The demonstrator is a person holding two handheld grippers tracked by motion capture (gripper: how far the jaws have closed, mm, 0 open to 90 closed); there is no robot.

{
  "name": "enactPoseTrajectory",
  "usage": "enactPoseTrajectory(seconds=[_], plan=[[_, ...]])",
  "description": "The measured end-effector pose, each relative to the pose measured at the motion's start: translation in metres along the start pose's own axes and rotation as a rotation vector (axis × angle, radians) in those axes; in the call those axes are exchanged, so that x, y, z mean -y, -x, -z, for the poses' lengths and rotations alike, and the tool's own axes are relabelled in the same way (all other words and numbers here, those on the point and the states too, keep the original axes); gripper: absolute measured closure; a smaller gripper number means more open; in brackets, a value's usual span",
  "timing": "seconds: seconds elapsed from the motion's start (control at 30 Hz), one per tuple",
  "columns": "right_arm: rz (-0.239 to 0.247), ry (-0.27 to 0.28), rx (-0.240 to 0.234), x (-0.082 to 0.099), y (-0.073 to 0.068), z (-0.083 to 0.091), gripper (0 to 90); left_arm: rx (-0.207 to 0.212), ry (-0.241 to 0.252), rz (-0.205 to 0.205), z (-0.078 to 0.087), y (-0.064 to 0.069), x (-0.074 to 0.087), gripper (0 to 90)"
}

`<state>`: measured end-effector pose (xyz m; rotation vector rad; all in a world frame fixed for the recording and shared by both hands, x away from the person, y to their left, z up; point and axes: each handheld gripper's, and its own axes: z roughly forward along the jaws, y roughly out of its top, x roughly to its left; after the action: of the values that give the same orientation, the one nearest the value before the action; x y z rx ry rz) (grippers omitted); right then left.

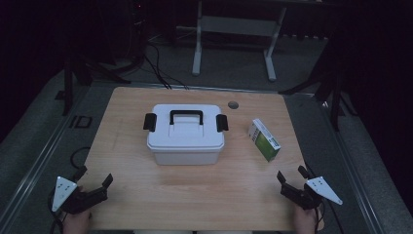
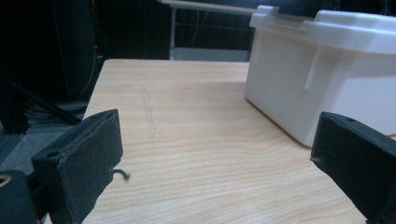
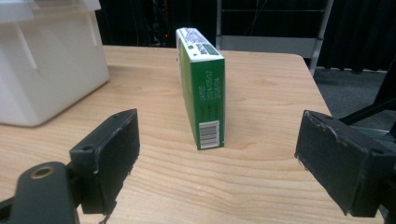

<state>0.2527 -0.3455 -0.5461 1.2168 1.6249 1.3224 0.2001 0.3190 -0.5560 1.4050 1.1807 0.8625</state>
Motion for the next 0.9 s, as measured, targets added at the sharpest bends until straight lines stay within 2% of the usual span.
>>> enactPoseTrajectory(seconds=[0.13, 0.2, 0.33, 0.37, 0.43, 0.47, 0.5, 0.53, 0.57, 0.63, 0.67, 0.73, 0.77, 0.83, 0.9], plan=[[0.0, -0.008, 0.001, -0.001, 0.001, 0.0, 13.3, -0.005, -0.014, -0.003, 0.0, -0.003, -0.001, 2.5], [-0.002, -0.007, -0.019, -0.007, -0.001, 0.0, 13.3, 0.018, -0.018, 0.03, 0.002, -0.007, -0.006, 2.5], [0.002, -0.001, -0.039, -0.019, -0.006, -0.001, 13.3, 0.034, -0.04, 0.062, 0.002, -0.01, -0.011, 2.5], [0.003, -0.004, -0.045, -0.021, -0.008, -0.002, 13.6, 0.056, -0.059, 0.091, 0.0, -0.011, -0.015, 2.5], [-0.005, -0.001, -0.092, -0.026, -0.012, -0.005, 13.6, 0.068, -0.089, 0.091, -0.001, -0.01, -0.019, 2.5], [-0.005, -0.001, -0.107, -0.029, -0.015, -0.006, 13.6, 0.068, -0.089, 0.091, -0.001, -0.01, -0.019, 2.5], [-0.006, -0.001, -0.124, -0.031, -0.018, -0.008, 13.6, 0.117, -0.125, 0.084, -0.004, -0.008, -0.023, 3.0], [-0.008, 0.006, -0.146, -0.034, -0.02, -0.009, 13.6, 0.136, -0.139, 0.071, -0.005, -0.007, -0.025, 4.5], [-0.015, 0.01, -0.165, -0.036, -0.023, -0.011, 13.5, 0.153, -0.14, 0.059, -0.007, -0.005, -0.026, 4.6], [-0.036, 0.012, -0.205, -0.041, -0.027, -0.016, 12.7, 0.161, -0.14, 0.052, -0.009, -0.004, -0.027, 4.6], [-0.036, 0.012, -0.205, -0.041, -0.027, -0.016, 12.7, 0.168, -0.141, 0.045, -0.011, -0.003, -0.029, 4.6], [-0.013, 0.023, -0.219, -0.049, -0.037, -0.025, 12.2, 0.21, -0.134, 0.083, -0.021, -0.003, -0.034, 4.5], [-0.002, 0.022, -0.235, -0.051, -0.041, -0.027, 12.2, 0.212, -0.142, 0.085, -0.024, -0.002, -0.035, 4.5], [0.018, 0.01, -0.243, -0.056, -0.048, -0.034, 12.2, 0.225, -0.156, 0.063, -0.03, 0.001, -0.038, 4.6], [0.041, 0.002, -0.25, -0.059, -0.054, -0.04, 12.4, 0.21, -0.152, 0.019, -0.035, 0.005, -0.04, 4.7]])
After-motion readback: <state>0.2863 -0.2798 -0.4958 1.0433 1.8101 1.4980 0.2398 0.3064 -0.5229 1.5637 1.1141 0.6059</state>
